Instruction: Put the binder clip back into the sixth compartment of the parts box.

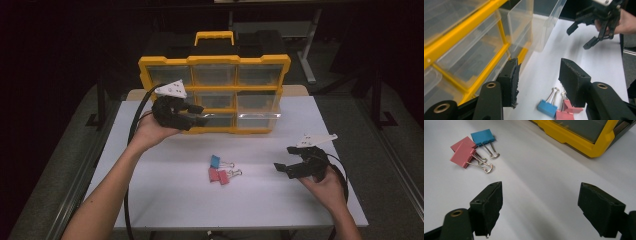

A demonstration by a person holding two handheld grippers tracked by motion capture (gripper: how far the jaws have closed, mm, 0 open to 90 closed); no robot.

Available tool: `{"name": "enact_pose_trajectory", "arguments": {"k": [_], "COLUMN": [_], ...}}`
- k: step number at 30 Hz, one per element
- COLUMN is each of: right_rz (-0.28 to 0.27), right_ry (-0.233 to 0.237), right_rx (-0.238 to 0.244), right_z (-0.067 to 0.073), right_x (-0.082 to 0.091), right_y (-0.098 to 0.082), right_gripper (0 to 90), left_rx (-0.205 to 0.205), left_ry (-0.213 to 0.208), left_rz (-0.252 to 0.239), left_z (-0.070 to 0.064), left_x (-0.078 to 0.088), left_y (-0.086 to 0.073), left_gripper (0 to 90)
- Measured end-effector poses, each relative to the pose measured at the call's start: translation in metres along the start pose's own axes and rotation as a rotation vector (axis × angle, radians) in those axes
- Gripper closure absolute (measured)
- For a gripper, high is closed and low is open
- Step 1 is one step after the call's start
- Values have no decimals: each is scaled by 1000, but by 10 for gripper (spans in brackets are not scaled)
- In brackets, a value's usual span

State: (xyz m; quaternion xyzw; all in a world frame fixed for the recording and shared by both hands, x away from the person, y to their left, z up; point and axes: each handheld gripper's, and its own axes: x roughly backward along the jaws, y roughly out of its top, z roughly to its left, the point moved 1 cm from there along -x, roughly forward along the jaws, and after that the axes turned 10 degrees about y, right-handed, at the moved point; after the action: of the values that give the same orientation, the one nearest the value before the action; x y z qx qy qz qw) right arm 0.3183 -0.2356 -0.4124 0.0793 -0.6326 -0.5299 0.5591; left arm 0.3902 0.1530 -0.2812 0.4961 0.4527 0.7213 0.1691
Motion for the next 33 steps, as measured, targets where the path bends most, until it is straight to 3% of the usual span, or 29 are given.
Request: {"name": "enact_pose_trajectory", "arguments": {"k": [12, 21, 33], "right_rz": [12, 18, 31], "right_ry": [8, 17, 25], "right_rx": [-5, 7, 11], "right_z": [-1, 2, 3], "right_x": [-1, -2, -4], "right_y": [-1, -1, 0], "right_gripper": [189, 190, 194], "left_rx": [31, 63, 124], "left_ry": [31, 66, 109], "left_rz": [11, -7, -1], "left_z": [0, -1, -4], "left_x": [1, 9, 20], "left_y": [-20, -37, -74], "left_gripper": [454, 432, 405]}}
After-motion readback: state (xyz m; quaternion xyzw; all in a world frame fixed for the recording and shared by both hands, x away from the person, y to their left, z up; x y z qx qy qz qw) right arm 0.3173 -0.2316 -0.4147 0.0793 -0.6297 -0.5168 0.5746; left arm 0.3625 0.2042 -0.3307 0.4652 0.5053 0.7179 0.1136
